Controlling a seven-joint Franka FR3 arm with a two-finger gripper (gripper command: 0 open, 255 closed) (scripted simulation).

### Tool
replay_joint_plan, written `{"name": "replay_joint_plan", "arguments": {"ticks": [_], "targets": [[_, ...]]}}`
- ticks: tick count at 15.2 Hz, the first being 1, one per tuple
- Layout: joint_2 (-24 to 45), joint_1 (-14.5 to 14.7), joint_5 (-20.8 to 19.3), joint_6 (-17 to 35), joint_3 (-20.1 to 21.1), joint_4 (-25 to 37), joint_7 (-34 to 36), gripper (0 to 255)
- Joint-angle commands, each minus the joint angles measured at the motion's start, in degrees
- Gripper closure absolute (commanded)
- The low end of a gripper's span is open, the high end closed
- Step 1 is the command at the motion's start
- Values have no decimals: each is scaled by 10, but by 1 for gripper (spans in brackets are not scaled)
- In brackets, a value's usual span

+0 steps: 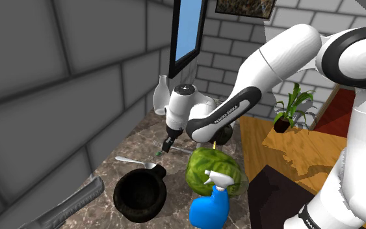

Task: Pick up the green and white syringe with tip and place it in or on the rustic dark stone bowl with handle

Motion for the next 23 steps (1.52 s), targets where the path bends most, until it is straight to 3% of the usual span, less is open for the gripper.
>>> {"name": "replay_joint_plan", "arguments": {"ticks": [1,3,4,13,23], "targets": [[0,0,0,0,0,0,0,0],[0,0,0,0,0,0,0,0],[0,0,0,0,0,0,0,255],[0,0,0,0,0,0,0,255],[-57,-13,46,-58,21,6,-43,255]]}}
